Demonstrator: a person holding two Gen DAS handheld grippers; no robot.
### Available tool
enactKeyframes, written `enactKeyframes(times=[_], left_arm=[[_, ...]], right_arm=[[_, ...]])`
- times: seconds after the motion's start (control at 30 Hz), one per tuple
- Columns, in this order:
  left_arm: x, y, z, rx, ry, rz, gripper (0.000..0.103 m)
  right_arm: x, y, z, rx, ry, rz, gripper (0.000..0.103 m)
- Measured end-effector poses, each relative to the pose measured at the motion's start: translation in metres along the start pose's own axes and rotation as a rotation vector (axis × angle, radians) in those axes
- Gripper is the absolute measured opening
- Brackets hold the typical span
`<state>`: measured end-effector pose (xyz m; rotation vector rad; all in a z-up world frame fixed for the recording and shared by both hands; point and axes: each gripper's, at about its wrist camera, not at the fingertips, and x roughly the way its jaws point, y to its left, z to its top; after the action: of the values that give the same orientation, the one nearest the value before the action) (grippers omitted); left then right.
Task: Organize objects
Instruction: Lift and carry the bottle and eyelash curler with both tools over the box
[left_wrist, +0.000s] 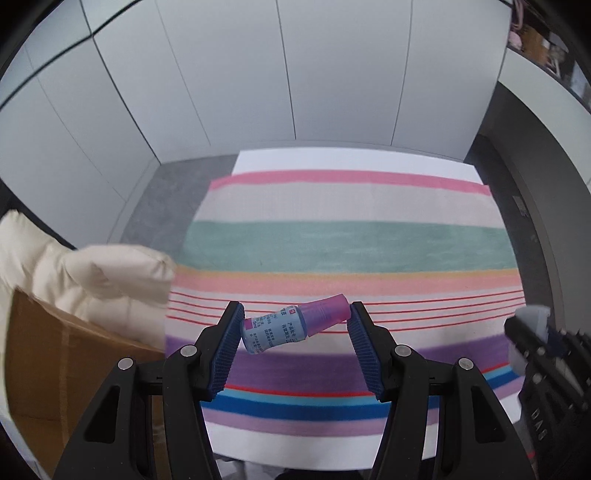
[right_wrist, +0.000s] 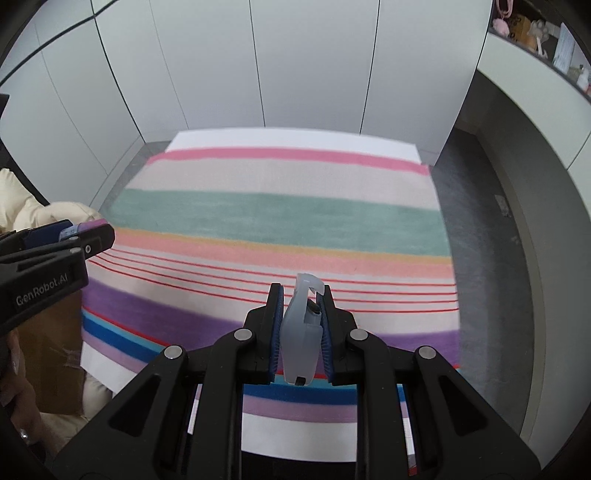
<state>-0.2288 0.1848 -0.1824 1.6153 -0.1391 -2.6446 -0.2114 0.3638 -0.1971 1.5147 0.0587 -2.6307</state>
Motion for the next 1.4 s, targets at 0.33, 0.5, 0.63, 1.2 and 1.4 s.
enactKeyframes(times=[0.33,0.5,0.63,1.2,1.4], left_arm=[[-0.075,0.033,-0.001,0.013,-0.067,0.041,0.059],[-0.095,0.055,-0.021,-0.009,-0.153,0.051,0.059],[-0.087,0.078,-0.028,-0.037,-0.105,0.048,0.059],[-0.051,0.21,-0.074,-0.223,0.036,0.112,0.059],[-0.038,0.231,-0.091,-0.241,0.069,0.105,0.059]], right_arm=[[-0.073,0.012,0.021,-0.015,-0.054,0.002,0.019],[-0.098,0.029,0.021,-0.04,-0.067,0.014,0.019],[-0.106,0.044,0.018,-0.056,-0.076,0.018,0.019],[-0.015,0.125,-0.022,-0.2,0.069,0.026,0.061],[0.051,0.16,-0.055,-0.203,0.15,0.133,0.061]])
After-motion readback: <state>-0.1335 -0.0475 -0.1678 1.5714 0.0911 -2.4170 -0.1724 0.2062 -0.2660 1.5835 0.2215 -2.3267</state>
